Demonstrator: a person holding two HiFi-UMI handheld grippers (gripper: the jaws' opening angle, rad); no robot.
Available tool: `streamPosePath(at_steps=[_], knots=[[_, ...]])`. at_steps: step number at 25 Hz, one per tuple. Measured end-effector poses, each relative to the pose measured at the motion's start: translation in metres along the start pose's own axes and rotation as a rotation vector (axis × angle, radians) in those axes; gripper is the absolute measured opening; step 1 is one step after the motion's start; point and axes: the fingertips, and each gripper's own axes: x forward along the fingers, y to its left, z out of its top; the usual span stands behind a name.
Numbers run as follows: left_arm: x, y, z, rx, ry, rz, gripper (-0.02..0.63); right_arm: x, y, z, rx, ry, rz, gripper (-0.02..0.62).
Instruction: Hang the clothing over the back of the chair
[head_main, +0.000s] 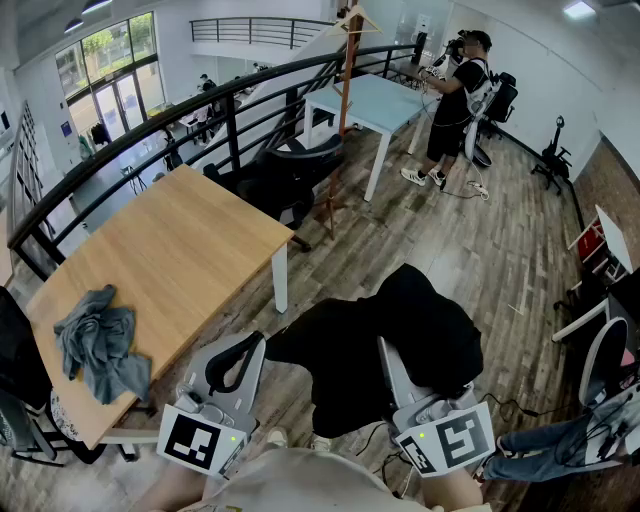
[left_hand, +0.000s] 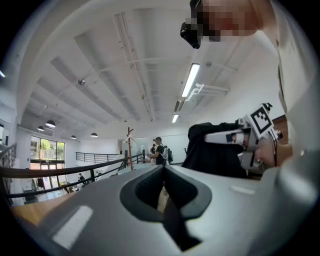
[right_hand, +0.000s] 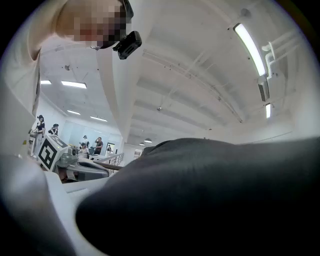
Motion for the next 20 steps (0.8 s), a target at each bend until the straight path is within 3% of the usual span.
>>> streamPosePath(at_steps=[7,20], knots=[[0.005,-0.009,-0.018,-0.021,0.060,0.032,0.002,0.001,-0.011,-0.004,-0.006,0.006,0.001,0.071],[0.024,-0.018,-0.019,-0.022,0.071,0.033,0.002,0.006,-0.021,-0.012,-0.027,-0.004,-0.010,0.078]])
